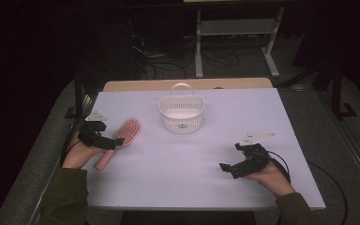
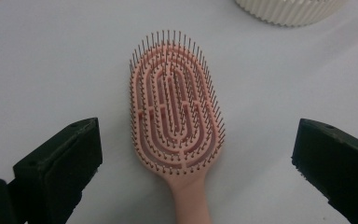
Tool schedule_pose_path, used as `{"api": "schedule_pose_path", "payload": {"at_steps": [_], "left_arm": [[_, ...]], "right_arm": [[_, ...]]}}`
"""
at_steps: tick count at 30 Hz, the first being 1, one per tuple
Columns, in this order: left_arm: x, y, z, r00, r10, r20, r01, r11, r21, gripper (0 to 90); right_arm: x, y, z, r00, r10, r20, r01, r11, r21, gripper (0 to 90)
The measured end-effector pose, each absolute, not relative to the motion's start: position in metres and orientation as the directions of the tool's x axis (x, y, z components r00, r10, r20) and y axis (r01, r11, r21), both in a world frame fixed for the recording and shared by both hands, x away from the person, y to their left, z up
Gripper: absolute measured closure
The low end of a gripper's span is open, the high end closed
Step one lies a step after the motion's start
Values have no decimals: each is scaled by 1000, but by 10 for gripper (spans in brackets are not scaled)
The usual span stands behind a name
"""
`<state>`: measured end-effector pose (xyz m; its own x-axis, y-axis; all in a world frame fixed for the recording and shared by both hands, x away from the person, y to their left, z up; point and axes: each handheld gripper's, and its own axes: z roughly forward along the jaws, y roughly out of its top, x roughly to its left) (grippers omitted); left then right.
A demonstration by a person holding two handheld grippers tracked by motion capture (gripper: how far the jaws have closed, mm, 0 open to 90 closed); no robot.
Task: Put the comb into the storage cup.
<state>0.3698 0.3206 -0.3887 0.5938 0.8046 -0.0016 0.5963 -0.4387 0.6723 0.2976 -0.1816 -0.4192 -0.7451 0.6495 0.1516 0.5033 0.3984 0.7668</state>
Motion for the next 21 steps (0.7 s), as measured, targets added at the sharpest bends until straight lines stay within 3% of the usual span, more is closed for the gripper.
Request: {"api": "schedule_pose_path", "payload": {"at_steps": [21], "left_arm": [[373, 321, -395, 566, 825, -1, 649, -445, 617, 56]], "right_arm": [[298, -182, -419, -746, 649, 151, 502, 398, 768, 0]]}}
